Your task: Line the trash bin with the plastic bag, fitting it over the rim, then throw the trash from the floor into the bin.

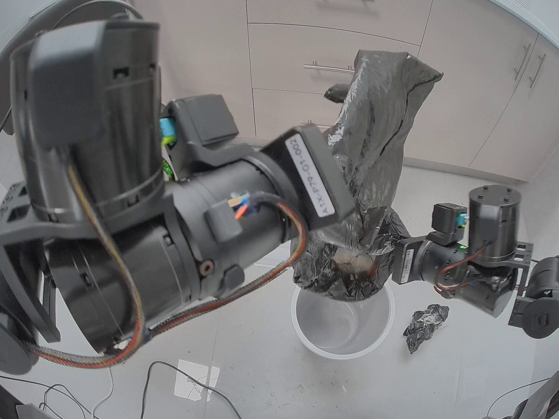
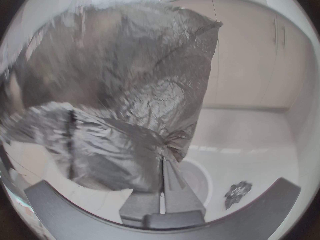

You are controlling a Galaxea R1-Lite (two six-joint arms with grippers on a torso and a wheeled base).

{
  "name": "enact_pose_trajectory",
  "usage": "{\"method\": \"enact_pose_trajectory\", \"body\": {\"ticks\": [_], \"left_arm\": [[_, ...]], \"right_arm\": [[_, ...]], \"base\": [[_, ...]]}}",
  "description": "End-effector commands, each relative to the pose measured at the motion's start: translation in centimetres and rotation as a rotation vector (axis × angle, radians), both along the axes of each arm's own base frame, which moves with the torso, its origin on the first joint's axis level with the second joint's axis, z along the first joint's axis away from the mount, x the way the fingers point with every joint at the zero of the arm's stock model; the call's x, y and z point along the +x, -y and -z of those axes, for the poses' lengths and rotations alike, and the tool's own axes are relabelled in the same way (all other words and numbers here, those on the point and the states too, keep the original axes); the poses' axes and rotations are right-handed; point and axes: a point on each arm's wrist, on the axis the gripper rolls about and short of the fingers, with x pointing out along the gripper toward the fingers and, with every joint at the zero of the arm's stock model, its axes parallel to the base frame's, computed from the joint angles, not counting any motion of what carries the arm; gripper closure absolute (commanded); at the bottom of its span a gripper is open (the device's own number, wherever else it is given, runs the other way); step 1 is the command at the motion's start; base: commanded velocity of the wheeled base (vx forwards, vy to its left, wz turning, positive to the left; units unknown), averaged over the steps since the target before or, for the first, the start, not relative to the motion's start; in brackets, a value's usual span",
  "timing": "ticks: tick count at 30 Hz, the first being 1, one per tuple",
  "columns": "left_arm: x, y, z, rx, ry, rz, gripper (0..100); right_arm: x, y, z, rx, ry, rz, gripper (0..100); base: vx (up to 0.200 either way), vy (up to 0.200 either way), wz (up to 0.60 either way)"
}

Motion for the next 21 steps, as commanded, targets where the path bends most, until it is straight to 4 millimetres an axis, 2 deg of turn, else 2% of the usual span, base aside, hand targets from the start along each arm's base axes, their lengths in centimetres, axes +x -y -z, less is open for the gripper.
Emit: {"method": "enact_pose_trajectory", "body": {"ticks": [1, 11, 16, 21], "left_arm": [[0.5, 1.0, 2.8, 0.056, -0.050, 0.100, 100], [0.8, 3.1, 5.5, 0.125, -0.107, 0.178, 100], [0.4, 3.5, 5.7, 0.128, -0.115, 0.195, 100], [0.6, 3.5, 6.1, 0.090, -0.198, 0.167, 100]], "right_arm": [[-4.2, 5.8, -3.9, 0.277, -0.081, -0.110, 100], [-6.3, 7.1, -4.6, 0.441, -0.141, -0.238, 100], [-5.9, 7.6, -4.5, 0.456, -0.170, -0.264, 100], [-5.7, 7.8, -4.5, 0.470, -0.184, -0.274, 100]], "base": [[0.000, 0.000, 0.00], [0.000, 0.000, 0.00], [0.000, 0.000, 0.00], [0.000, 0.000, 0.00]]}}
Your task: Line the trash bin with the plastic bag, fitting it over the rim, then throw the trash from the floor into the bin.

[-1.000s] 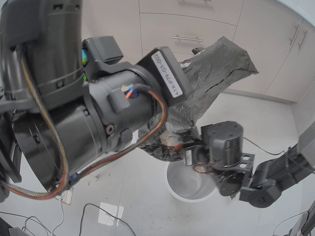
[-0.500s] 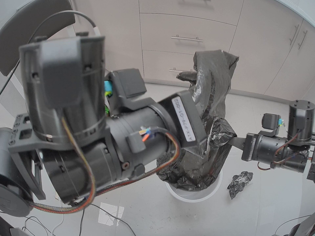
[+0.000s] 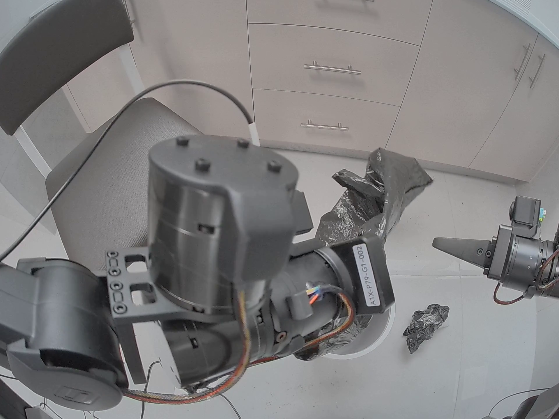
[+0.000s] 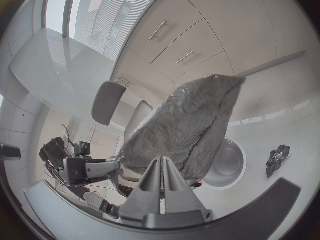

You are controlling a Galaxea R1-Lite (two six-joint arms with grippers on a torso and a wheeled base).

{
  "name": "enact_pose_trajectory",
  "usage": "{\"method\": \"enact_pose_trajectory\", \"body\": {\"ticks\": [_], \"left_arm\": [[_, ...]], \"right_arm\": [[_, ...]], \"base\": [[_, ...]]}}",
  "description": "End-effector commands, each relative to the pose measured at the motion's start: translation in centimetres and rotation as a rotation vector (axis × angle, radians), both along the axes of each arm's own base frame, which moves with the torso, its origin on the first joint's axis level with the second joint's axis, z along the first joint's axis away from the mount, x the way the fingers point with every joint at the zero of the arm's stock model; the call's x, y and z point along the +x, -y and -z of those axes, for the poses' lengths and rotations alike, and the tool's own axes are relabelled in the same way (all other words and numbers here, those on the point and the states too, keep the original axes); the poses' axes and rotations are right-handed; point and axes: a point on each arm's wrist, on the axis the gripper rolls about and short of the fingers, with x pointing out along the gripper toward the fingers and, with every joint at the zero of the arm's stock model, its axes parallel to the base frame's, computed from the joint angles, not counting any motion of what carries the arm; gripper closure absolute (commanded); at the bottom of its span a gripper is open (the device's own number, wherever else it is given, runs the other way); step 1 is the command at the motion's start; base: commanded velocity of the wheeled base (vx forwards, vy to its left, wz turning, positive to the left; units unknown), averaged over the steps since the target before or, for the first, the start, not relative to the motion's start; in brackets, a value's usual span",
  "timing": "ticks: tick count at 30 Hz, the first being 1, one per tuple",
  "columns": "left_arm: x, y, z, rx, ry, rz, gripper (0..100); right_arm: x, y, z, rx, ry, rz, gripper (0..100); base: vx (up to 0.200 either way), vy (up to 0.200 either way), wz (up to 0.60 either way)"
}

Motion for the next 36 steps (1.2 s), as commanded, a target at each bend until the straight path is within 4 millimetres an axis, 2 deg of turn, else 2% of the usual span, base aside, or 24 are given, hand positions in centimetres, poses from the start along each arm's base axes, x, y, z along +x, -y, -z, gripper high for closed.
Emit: {"method": "enact_pose_trajectory", "body": {"ticks": [1, 4, 8, 11, 15, 16, 17, 19, 22, 23, 24, 25, 30, 33, 34, 36], "left_arm": [[0.2, 0.2, 0.6, 0.009, -0.044, -0.016, 100], [0.3, 0.1, 0.4, 0.009, -0.057, -0.025, 100], [0.7, 0.4, -0.6, -0.013, -0.030, -0.077, 100], [1.2, 0.5, -1.1, -0.015, -0.008, -0.152, 100], [1.9, 0.4, -1.5, -0.005, 0.023, -0.235, 100], [1.9, 0.2, -1.9, -0.006, 0.047, -0.279, 100], [1.9, 0.2, -1.9, -0.006, 0.047, -0.279, 100], [1.8, -0.1, -2.3, -0.003, 0.080, -0.312, 100], [1.7, -0.4, -2.7, -0.009, 0.094, -0.341, 100], [1.7, -0.4, -2.7, -0.007, 0.094, -0.344, 100], [1.7, -0.4, -2.8, -0.009, 0.098, -0.356, 100], [1.7, -0.4, -2.8, -0.009, 0.098, -0.358, 100], [1.5, -0.9, -3.3, -0.024, 0.105, -0.365, 100], [1.3, -1.2, -3.6, -0.033, 0.105, -0.366, 100], [1.3, -1.2, -3.6, -0.033, 0.105, -0.366, 100], [1.2, -1.3, -3.7, -0.039, 0.104, -0.366, 100]], "right_arm": [[-0.1, 0.3, -0.2, 0.016, 0.001, 0.007, 100], [0.0, 0.3, 0.0, 0.014, -0.012, 0.008, 100], [0.6, -0.7, 1.9, -0.071, -0.074, -0.027, 100], [0.0, -1.9, 3.3, -0.164, -0.069, -0.097, 100], [-0.3, -3.3, 5.0, -0.261, -0.076, -0.087, 100], [0.1, -4.6, 6.0, -0.302, -0.077, -0.064, 0], [0.1, -4.6, 6.0, -0.302, -0.077, -0.064, 0], [-0.2, -7.4, 7.0, -0.351, -0.020, -0.073, 0], [-1.2, -10.2, 7.3, -0.400, 0.054, -0.102, 0], [-1.3, -10.5, 7.4, -0.407, 0.059, -0.104, 0], [-1.3, -11.9, 7.6, -0.439, 0.082, -0.102, 0], [-1.3, -12.2, 7.8, -0.448, 0.083, -0.103, 0], [0.2, -16.3, 9.8, -0.542, 0.104, -0.091, 0], [1.9, -19.2, 9.9, -0.552, 0.144, -0.036, 0], [1.9, -19.2, 9.9, -0.552, 0.144, -0.036, 0], [3.1, -20.8, 10.1, -0.559, 0.169, 0.006, 0]], "base": [[0.000, 0.000, 0.00], [0.000, 0.000, 0.00], [0.000, 0.000, 0.00], [0.000, 0.000, 0.00], [0.000, 0.000, 0.00], [0.000, 0.000, 0.00], [0.000, 0.000, 0.00], [0.000, 0.000, 0.00], [0.000, 0.000, 0.00], [0.000, 0.000, 0.00], [0.000, 0.000, 0.00], [0.000, 0.000, 0.00], [0.000, 0.000, 0.00], [0.000, 0.000, 0.00], [0.000, 0.000, 0.00], [0.000, 0.000, 0.00]]}}
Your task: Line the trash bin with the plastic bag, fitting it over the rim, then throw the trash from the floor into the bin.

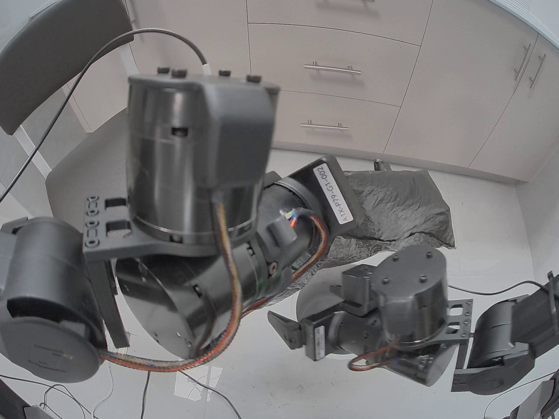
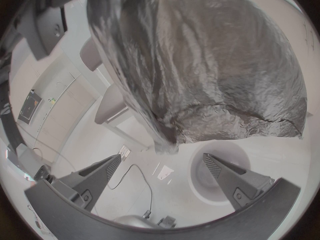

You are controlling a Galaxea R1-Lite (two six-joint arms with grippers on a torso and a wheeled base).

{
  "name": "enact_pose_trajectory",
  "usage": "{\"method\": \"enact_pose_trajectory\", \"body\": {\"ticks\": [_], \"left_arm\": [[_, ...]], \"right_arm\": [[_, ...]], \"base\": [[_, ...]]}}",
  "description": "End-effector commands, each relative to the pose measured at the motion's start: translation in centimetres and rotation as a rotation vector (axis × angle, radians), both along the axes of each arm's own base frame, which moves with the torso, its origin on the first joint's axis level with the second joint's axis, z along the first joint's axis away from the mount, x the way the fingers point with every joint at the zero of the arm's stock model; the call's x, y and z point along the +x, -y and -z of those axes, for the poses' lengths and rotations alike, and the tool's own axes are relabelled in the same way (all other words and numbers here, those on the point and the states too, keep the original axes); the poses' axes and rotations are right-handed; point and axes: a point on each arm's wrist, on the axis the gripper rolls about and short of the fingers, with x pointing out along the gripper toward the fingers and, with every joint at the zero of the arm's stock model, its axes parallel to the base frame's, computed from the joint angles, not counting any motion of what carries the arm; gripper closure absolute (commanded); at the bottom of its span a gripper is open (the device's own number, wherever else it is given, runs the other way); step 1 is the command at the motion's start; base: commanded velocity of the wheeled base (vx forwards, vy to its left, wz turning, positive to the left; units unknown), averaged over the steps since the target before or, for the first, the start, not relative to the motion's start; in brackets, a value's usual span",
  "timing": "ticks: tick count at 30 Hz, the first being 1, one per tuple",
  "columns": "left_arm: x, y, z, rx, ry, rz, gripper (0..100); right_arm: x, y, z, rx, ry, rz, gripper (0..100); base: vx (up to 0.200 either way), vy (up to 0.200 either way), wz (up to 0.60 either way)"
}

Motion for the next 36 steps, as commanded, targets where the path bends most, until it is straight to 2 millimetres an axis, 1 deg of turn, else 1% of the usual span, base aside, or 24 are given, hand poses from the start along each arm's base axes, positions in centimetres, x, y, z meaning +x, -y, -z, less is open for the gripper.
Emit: {"method": "enact_pose_trajectory", "body": {"ticks": [1, 2, 6, 12, 15, 20, 25, 29, 30, 32, 36], "left_arm": [[-0.3, -0.6, -0.7, -0.022, 0.009, -0.007, 100], [-0.4, -0.7, -0.7, -0.024, 0.008, -0.007, 100], [-0.4, -0.7, -0.7, -0.025, 0.007, -0.007, 100], [-0.5, -1.0, -0.9, -0.030, 0.010, -0.006, 100], [-0.5, -0.9, -0.8, -0.029, 0.008, -0.006, 100], [-0.5, -0.9, -0.8, -0.029, 0.008, -0.006, 100], [-0.5, -0.8, -0.7, -0.025, 0.005, -0.003, 100], [-0.4, -0.8, -0.6, -0.025, 0.005, -0.001, 100], [-0.4, -0.8, -0.6, -0.025, 0.005, -0.001, 100], [-0.4, -0.9, -0.7, -0.027, 0.005, -0.003, 100], [-0.2, -1.0, -0.7, -0.026, 0.005, -0.009, 100]], "right_arm": [[2.3, -4.8, 2.7, -0.073, 0.033, 0.040, 0], [2.8, -5.5, 2.9, -0.075, 0.050, 0.070, 0], [4.0, -6.7, 3.6, -0.091, 0.085, 0.160, 0], [5.0, -6.5, 3.9, -0.101, 0.095, 0.217, 0], [5.9, -5.8, 3.8, -0.105, 0.103, 0.262, 0], [6.7, -5.3, 3.5, -0.083, 0.117, 0.296, 0], [7.0, -5.4, 3.2, -0.041, 0.151, 0.320, 0], [7.6, -6.0, 3.7, -0.012, 0.188, 0.339, 0], [7.7, -6.0, 3.7, -0.013, 0.192, 0.344, 100], [8.3, -5.6, 3.9, -0.026, 0.216, 0.379, 100], [8.3, -5.1, 3.3, 0.000, 0.236, 0.390, 100]], "base": [[0.000, 0.000, 0.00], [0.000, 0.000, 0.00], [0.000, 0.000, 0.00], [0.000, 0.000, 0.00], [0.000, 0.000, 0.00], [0.000, 0.000, 0.00], [0.000, 0.000, 0.00], [0.000, 0.000, 0.00], [0.000, 0.000, 0.00], [0.000, 0.000, 0.00], [0.000, 0.000, 0.00]]}}
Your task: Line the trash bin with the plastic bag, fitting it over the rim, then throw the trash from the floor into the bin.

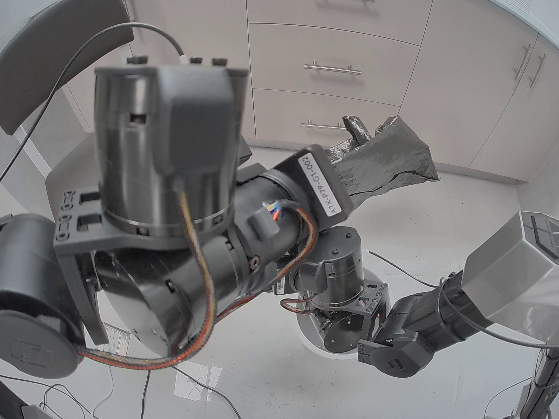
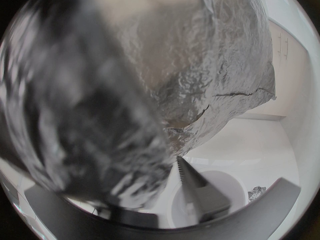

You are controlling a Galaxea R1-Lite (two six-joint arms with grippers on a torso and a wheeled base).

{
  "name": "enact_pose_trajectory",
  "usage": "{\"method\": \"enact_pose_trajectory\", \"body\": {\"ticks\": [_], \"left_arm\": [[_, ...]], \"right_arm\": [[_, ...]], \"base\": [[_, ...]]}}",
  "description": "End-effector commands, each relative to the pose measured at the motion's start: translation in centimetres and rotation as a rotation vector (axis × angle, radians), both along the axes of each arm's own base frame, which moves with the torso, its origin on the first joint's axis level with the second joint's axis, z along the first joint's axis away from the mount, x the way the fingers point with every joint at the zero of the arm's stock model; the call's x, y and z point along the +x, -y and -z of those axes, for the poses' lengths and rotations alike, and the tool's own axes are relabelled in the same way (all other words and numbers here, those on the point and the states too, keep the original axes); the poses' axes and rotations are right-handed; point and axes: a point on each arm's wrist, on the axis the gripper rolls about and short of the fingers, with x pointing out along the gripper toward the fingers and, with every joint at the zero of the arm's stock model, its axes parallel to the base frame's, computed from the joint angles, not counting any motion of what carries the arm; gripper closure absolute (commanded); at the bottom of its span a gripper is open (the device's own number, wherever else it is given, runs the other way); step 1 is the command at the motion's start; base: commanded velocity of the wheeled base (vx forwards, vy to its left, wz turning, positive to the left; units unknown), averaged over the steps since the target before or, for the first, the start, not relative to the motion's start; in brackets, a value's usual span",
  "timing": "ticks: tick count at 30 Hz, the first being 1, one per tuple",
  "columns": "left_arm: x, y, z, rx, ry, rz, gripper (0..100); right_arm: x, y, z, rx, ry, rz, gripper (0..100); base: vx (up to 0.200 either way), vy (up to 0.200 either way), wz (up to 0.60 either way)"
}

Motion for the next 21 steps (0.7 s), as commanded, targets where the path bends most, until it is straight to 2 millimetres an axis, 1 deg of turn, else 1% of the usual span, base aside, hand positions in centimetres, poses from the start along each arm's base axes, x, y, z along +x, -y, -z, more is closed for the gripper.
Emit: {"method": "enact_pose_trajectory", "body": {"ticks": [1, 3, 4, 5, 6, 7, 9, 10, 11, 13, 14, 15, 16, 19, 21], "left_arm": [[0.2, -0.1, 0.0, 0.000, 0.000, -0.006, 100], [0.2, -0.1, 0.0, 0.000, 0.000, -0.006, 100], [0.2, -0.1, 0.0, 0.000, 0.000, -0.006, 100], [0.1, -0.2, -0.1, -0.003, 0.001, -0.006, 100], [0.1, -0.2, -0.1, -0.004, 0.002, -0.006, 100], [0.1, -0.2, -0.1, -0.003, 0.001, -0.007, 100], [0.2, -0.4, 0.1, 0.005, 0.001, -0.008, 100], [0.2, -0.4, 0.1, 0.007, 0.001, -0.008, 100], [0.3, -0.5, 0.5, 0.019, -0.005, -0.009, 100], [0.3, -0.5, 0.8, 0.030, -0.012, -0.001, 100], [0.3, -0.5, 1.0, 0.035, -0.016, 0.003, 100], [0.2, -0.6, 1.4, 0.044, -0.025, 0.027, 100], [0.1, -0.6, 1.5, 0.045, -0.030, 0.042, 100], [0.0, -0.6, 2.0, 0.042, -0.045, 0.104, 100], [0.1, -0.6, 2.5, 0.040, -0.049, 0.125, 100]], "right_arm": [[0.1, 0.5, 0.0, -0.002, 0.000, 0.012, 100], [0.3, 1.1, -0.5, 0.005, 0.006, 0.024, 100], [0.3, 1.1, -0.5, 0.005, 0.006, 0.024, 100], [0.3, 2.0, -1.0, 0.007, 0.009, 0.038, 100], [0.3, 2.1, -1.1, 0.008, 0.010, 0.039, 100], [0.2, 3.3, -1.9, 0.014, 0.013, 0.052, 100], [0.0, 5.0, -2.9, 0.020, 0.014, 0.071, 100], [0.0, 5.3, -3.2, 0.024, 0.017, 0.075, 100], [0.2, 7.4, -4.4, 0.043, 0.024, 0.107, 100], [0.6, 10.0, -5.4, 0.053, 0.008, 0.134, 100], [0.7, 10.8, -5.7, 0.061, -0.001, 0.139, 100], [0.3, 12.9, -6.9, 0.119, -0.030, 0.131, 100], [0.1, 13.7, -7.4, 0.154, -0.049, 0.119, 100], [-1.9, 16.5, -9.9, 0.301, -0.155, 0.005, 100], [-3.3, 18.3, -11.2, 0.391, -0.244, -0.101, 100]], "base": [[0.000, 0.000, 0.00], [0.000, 0.000, 0.00], [0.000, 0.000, 0.00], [0.000, 0.000, 0.00], [0.000, 0.000, 0.00], [0.000, 0.000, 0.00], [0.000, 0.000, 0.00], [0.000, 0.000, 0.00], [0.000, 0.000, 0.00], [0.000, 0.000, 0.00], [0.000, 0.000, 0.00], [0.000, 0.000, 0.00], [0.000, 0.000, 0.00], [0.000, 0.000, 0.00], [0.000, 0.000, 0.00]]}}
